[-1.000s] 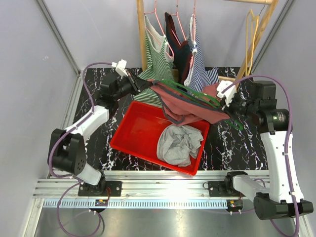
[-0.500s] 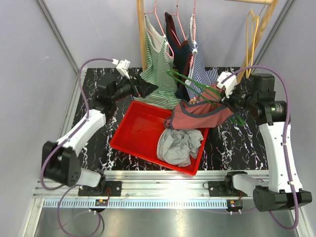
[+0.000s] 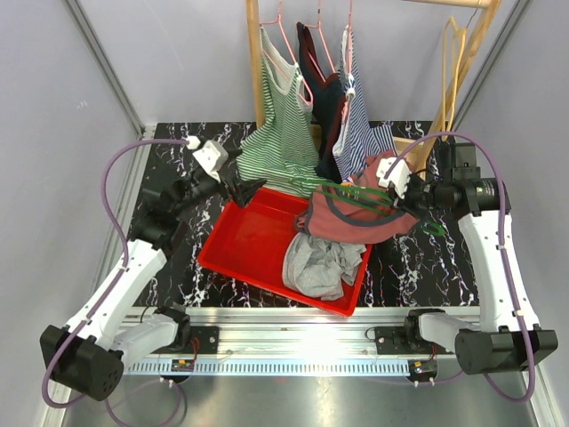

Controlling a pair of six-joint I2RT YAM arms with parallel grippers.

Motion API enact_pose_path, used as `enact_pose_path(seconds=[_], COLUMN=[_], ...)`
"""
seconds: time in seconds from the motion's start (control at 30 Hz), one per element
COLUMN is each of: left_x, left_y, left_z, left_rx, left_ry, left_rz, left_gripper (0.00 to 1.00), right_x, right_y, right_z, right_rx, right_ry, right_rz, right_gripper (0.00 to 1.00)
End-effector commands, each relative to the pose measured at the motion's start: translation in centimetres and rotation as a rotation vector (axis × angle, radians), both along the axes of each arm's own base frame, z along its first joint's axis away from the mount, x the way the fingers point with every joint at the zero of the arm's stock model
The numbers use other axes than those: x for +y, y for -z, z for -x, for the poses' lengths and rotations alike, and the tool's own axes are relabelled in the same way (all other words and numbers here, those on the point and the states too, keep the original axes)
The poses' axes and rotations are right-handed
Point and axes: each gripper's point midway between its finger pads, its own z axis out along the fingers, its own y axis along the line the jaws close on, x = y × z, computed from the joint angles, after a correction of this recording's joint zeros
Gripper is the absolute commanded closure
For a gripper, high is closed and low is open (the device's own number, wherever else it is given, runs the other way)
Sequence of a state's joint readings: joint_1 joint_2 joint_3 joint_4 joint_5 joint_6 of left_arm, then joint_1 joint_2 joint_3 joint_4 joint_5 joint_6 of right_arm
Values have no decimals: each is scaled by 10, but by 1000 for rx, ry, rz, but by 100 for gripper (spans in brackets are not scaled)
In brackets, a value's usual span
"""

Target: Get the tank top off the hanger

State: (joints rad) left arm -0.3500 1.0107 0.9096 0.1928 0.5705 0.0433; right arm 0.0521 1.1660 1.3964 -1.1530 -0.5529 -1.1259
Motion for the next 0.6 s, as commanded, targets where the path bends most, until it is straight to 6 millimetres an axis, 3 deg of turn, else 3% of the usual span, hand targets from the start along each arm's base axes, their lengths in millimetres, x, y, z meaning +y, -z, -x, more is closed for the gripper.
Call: enact_pose_path(seconds=[0.0, 0.3, 0.5, 0.57], left_x=[-10, -50, -75, -82], left_y=[-7, 22, 22, 34], left_z=[18, 53, 59, 65], left_rx=[-159, -246, -283, -281], left_ry=[90, 293, 383, 444], left_rz=[-125, -354, -428, -473], left_gripper=[1, 1, 2, 4], right_x=[10, 24, 31, 36], right_y=[2, 11, 19, 20], right_z=[8, 27, 30, 31], right_rx=[-35, -45, -35, -46], right_ry=[-145, -334, -372, -386], right_rz=[8, 12, 45, 55], right_gripper=[100, 100, 100, 100])
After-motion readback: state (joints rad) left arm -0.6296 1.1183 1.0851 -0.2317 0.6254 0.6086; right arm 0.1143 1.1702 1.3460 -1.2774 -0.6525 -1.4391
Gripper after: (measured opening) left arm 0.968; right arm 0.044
